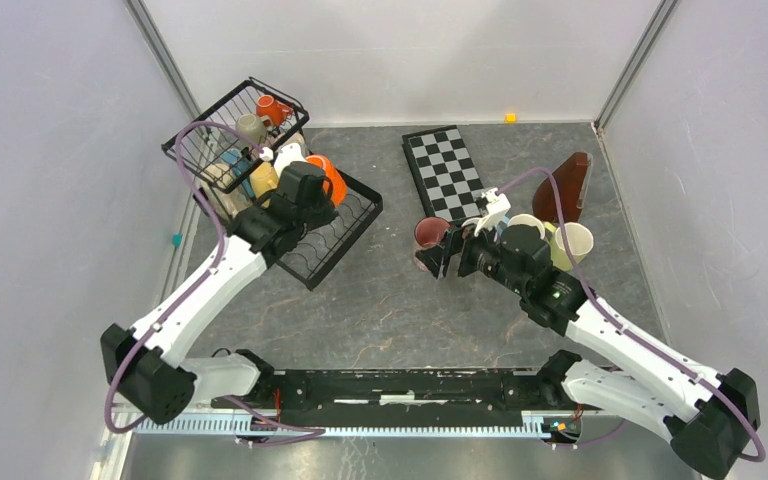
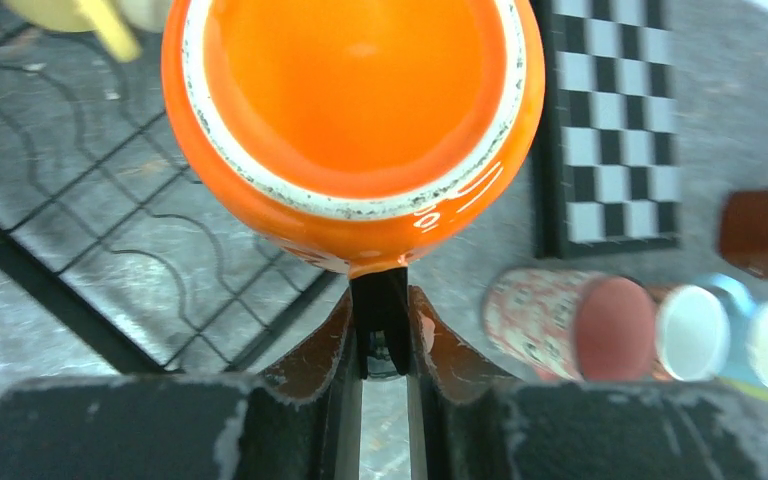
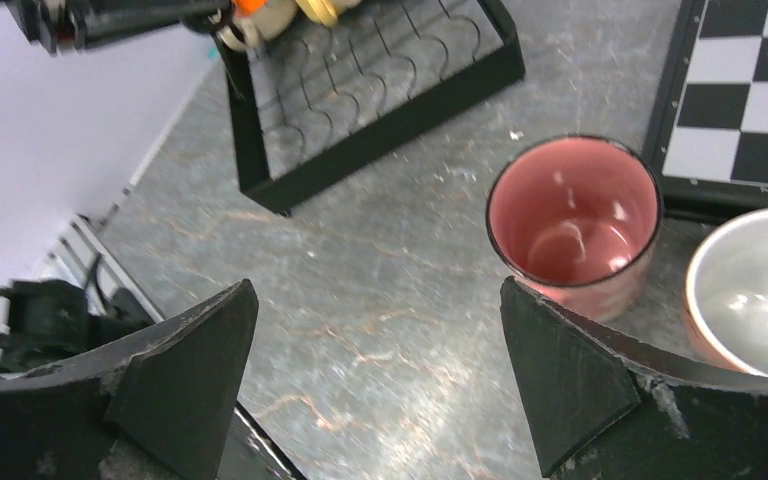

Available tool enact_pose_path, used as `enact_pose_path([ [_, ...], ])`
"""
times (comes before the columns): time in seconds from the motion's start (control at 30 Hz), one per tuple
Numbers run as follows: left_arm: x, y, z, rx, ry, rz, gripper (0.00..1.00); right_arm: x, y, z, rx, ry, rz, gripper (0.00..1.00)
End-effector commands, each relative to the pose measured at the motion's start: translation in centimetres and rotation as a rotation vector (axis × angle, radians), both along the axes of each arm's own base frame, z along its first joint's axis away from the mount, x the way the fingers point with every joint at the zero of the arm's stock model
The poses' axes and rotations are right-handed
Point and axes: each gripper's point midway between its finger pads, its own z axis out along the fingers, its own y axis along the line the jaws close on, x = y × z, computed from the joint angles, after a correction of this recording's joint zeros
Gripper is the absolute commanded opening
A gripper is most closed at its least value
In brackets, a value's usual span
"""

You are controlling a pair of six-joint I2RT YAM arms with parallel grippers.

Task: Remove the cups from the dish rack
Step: Unload the cup from the dish rack, then place the cup at the center of the board.

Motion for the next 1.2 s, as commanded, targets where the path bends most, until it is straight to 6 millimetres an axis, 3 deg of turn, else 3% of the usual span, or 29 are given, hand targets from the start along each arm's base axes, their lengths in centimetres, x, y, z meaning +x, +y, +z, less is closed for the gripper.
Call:
enact_pose_path([
  [0.0,-0.9,-4.0,7.5,-0.183,-0.160,-0.214,0.02,1.1,1.5,6.8,0.228,-0.083,0.006,0.98],
  [0.27,-3.5,-8.5,12.4,-0.414,-0.215,-0.428,0.02,1.6,3.0,10.6,0.419,-0.100,0.081,0.98],
  [0.57,-5.7,-12.2,16.2,-0.620,-0.217,-0.582,0.02,2.6,3.3,12.7,0.589,-0.083,0.115,0.98],
  [0.93,-7.6,-14.9,17.7,-0.735,-0.191,-0.676,0.02,3.9,3.1,14.6,0.753,-0.076,0.166,0.91],
  [1.17,-8.6,-16.8,17.4,-0.759,-0.161,-0.717,0.02,3.9,3.0,15.7,0.879,-0.049,0.218,0.85],
])
